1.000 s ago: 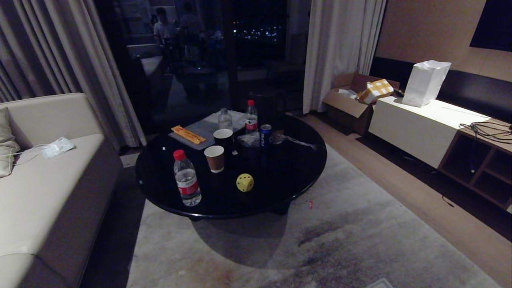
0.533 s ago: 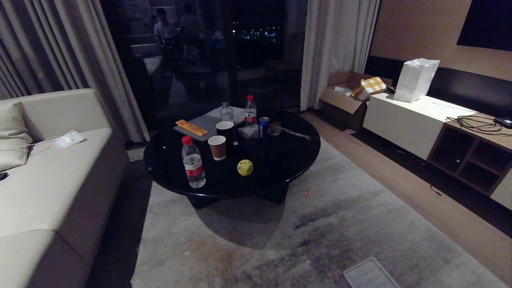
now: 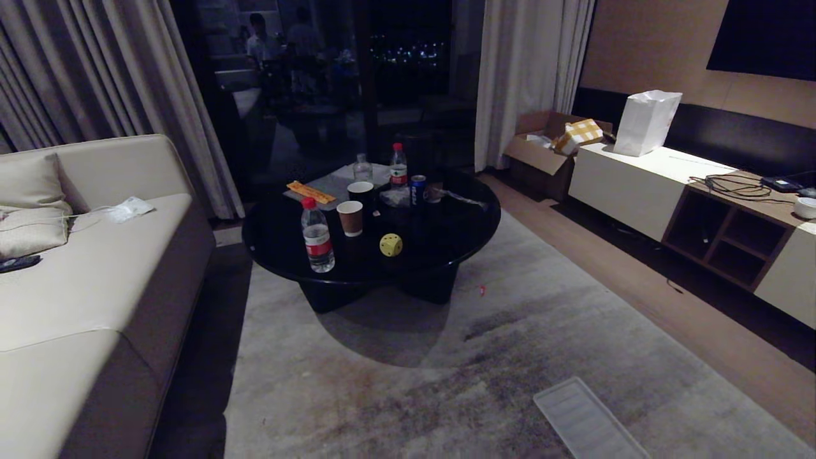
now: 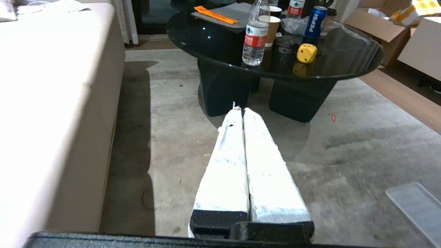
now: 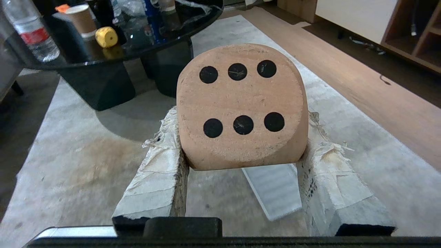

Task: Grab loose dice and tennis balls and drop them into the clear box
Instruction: Put the toys in the box

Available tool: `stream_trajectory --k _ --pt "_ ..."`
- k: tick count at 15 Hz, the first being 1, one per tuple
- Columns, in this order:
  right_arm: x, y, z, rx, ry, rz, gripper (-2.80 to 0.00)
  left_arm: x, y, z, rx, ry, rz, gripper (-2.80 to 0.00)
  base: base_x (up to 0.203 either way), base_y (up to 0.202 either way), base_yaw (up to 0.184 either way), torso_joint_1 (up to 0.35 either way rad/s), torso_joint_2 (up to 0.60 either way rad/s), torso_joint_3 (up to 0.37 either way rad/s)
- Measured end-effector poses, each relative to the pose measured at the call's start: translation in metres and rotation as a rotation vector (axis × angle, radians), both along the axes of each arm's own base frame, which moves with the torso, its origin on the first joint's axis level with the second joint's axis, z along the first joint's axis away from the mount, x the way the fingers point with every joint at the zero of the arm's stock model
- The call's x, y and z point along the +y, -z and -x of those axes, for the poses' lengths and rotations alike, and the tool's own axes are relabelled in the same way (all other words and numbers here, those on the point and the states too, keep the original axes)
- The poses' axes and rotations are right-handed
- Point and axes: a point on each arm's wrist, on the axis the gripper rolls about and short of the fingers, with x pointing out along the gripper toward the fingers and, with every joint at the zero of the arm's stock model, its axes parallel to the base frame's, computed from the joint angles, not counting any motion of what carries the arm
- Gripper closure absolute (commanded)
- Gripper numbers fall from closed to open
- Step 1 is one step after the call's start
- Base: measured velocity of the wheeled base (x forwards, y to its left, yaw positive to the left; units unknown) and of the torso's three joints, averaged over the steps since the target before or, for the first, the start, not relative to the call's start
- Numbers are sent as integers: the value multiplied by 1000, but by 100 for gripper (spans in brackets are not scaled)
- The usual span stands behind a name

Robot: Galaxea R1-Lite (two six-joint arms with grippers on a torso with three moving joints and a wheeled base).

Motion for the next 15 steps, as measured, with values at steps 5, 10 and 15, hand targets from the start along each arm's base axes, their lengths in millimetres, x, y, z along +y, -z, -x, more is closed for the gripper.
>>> stream_trajectory --k 5,10,15 --pt "0 0 0 -1 0 1 0 0 0 0 0 -1 1 0 -179 0 -1 1 2 4" --pt "0 0 0 -1 1 0 0 0 0 0 1 -2 1 0 -18 0 0 0 0 1" --pt "0 0 0 -1 0 -1 0 0 0 0 -1 -2 3 0 1 3 -66 2 1 2"
